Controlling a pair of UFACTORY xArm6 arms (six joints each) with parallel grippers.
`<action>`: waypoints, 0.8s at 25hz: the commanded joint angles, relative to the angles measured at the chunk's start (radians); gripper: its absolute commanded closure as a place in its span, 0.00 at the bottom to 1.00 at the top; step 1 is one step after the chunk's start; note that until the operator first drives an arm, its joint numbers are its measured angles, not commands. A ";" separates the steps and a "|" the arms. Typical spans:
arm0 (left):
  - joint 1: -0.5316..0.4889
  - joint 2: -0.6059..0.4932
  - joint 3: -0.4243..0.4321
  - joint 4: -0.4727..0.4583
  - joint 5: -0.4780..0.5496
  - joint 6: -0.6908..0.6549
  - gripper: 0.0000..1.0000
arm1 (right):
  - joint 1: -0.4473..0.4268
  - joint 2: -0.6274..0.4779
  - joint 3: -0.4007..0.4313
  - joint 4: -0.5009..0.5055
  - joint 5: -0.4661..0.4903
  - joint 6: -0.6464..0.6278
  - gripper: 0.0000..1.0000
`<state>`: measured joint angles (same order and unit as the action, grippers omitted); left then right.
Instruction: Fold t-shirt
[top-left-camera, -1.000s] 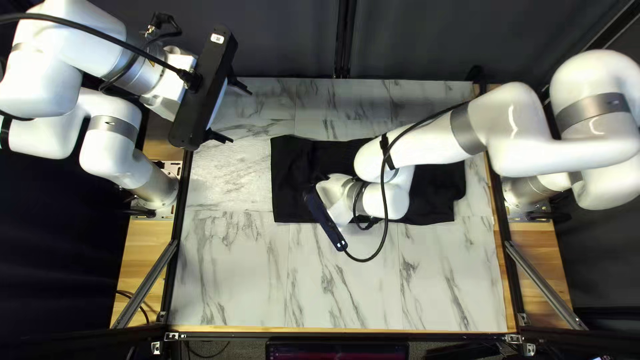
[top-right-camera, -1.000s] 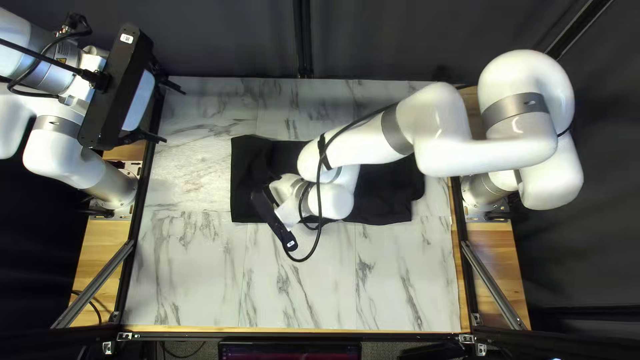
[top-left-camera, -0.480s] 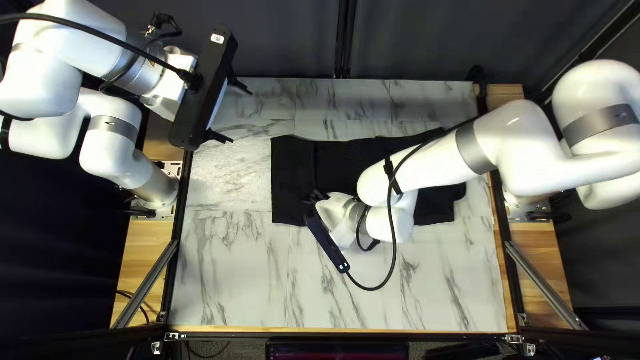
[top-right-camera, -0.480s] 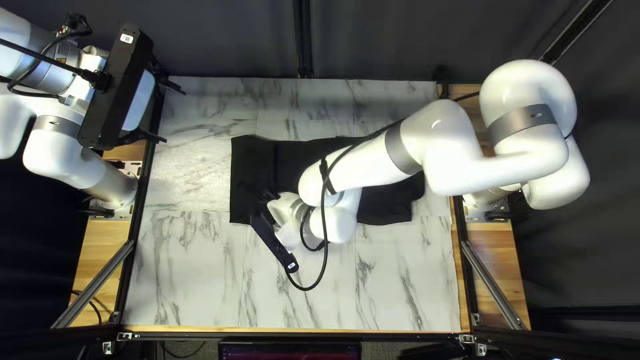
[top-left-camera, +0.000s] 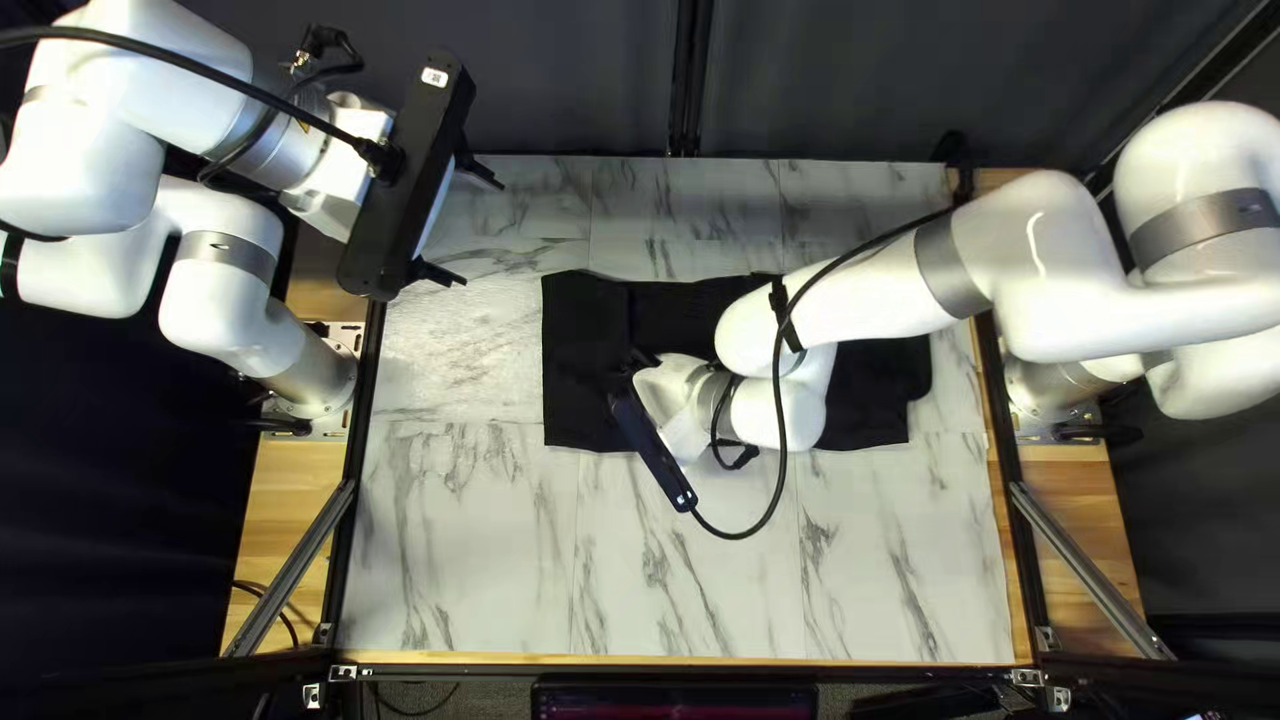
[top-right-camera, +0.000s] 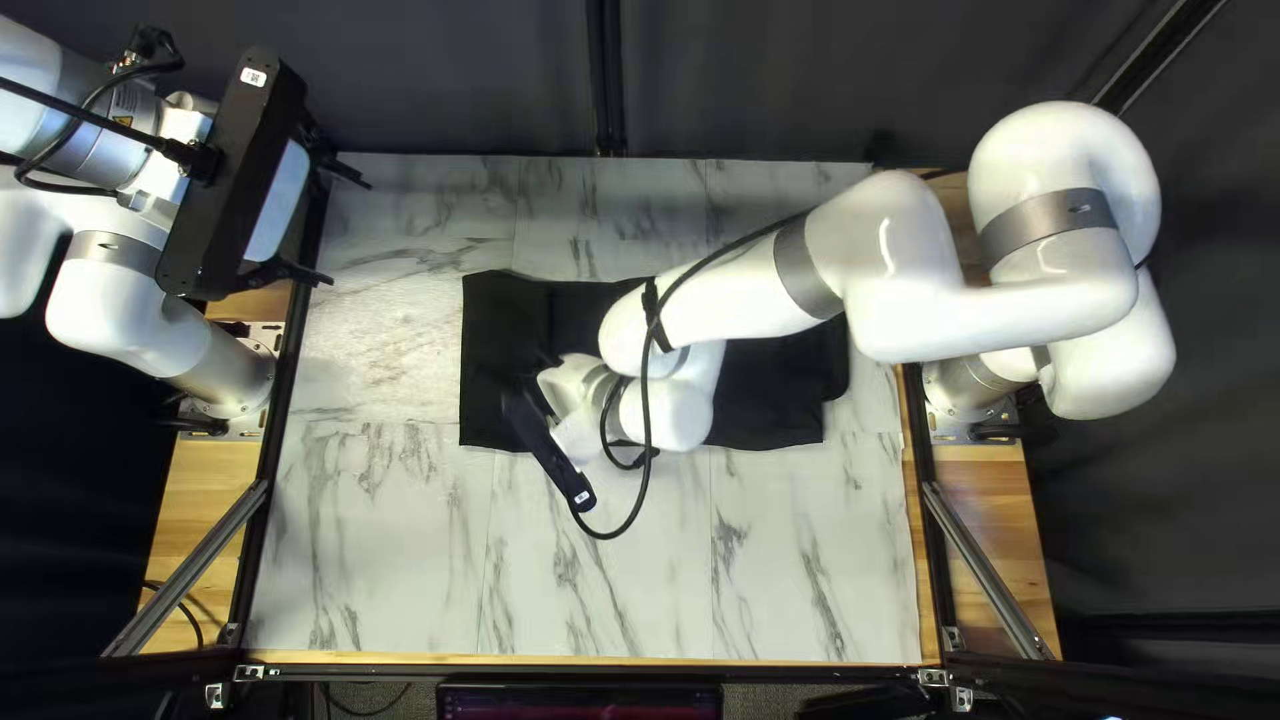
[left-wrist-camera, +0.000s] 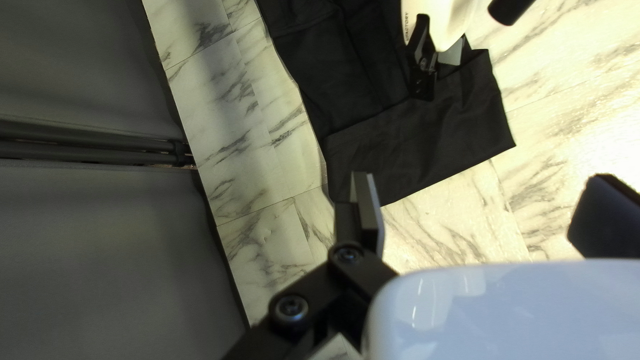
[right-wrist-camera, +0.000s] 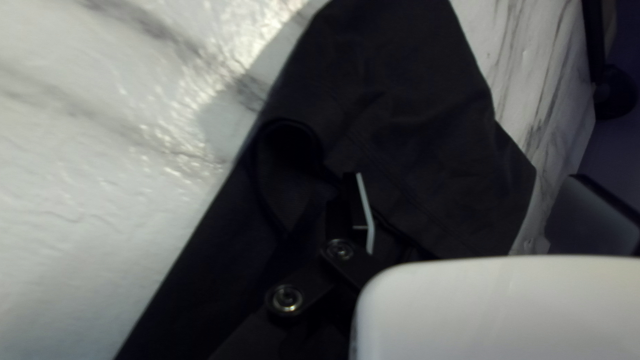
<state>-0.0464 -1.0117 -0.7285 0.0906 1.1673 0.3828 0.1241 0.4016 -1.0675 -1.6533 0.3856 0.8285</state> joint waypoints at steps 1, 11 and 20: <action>0.000 0.000 0.000 0.000 0.000 0.000 0.00 | 0.034 -0.047 0.052 -0.041 -0.007 0.078 0.00; 0.000 0.000 0.000 0.000 0.000 0.000 0.00 | -0.019 -0.004 0.020 -0.034 -0.024 0.023 0.00; 0.000 0.000 0.000 0.000 0.000 0.000 0.00 | -0.031 0.064 -0.043 0.002 -0.049 -0.072 0.00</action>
<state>-0.0464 -1.0117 -0.7285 0.0906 1.1673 0.3828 0.0989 0.4621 -1.1065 -1.6618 0.3435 0.7787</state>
